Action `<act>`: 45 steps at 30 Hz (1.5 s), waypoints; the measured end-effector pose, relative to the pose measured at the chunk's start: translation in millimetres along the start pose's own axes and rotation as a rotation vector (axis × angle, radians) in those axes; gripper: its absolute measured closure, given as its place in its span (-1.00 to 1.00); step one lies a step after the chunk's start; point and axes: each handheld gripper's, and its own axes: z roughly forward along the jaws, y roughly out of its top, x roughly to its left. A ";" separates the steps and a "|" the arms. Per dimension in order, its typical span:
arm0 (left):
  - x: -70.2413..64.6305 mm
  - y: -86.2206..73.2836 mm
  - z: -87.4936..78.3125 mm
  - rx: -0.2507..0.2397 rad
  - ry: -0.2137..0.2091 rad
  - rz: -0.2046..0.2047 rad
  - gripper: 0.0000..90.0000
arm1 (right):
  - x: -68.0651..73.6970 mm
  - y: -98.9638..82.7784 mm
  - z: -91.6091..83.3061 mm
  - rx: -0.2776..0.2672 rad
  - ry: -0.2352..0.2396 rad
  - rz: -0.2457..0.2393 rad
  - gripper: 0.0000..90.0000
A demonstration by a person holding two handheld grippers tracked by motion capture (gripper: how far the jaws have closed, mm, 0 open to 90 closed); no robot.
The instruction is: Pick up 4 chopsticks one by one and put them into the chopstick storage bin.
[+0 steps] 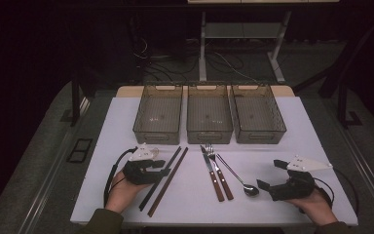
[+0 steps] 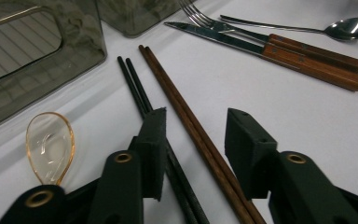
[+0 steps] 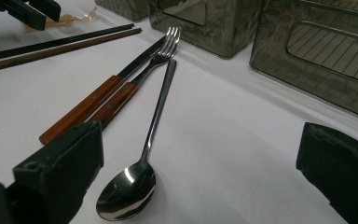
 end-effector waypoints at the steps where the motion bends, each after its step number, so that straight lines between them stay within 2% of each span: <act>1: 1.0 -0.1 -0.3 0.007 0.004 -0.003 0.41 | 0.0 0.0 0.0 0.000 0.000 0.000 -0.98; 3: 2.5 -0.8 0.5 0.014 0.009 -0.013 0.44 | 0.0 0.0 0.0 0.000 0.000 0.000 -0.98; 6: 5.1 -2.5 3.3 0.053 0.017 -0.016 0.54 | 0.0 0.0 -0.2 -0.001 0.000 0.002 -0.98; 8: 5.3 -2.6 4.2 0.065 0.038 -0.031 0.61 | 0.0 0.0 -0.3 -0.001 0.000 0.001 -0.98; 12: 8.1 -3.2 4.2 0.064 0.052 -0.052 0.72 | -0.1 -0.1 -0.3 -0.001 -0.001 0.000 -0.98; 17: 9.9 -3.7 6.2 0.100 0.061 -0.060 0.82 | 0.1 0.0 0.0 0.001 -0.003 -0.001 -0.98; 23: 9.2 -3.6 9.4 0.112 0.061 -0.053 0.84 | 0.0 -0.1 -0.2 0.001 -0.004 0.000 -0.98; 31: 9.0 -3.9 11.1 0.122 0.060 -0.070 0.85 | -0.2 -0.1 -0.2 0.000 -0.004 0.000 -0.98; 36: 10.1 -3.9 12.1 0.131 0.062 -0.061 0.85 | -0.2 -0.1 -0.2 0.000 -0.005 0.000 -0.98; 45: 10.2 -3.8 13.4 0.131 0.057 -0.068 0.84 | 0.0 -0.2 0.0 0.003 -0.008 -0.003 -0.98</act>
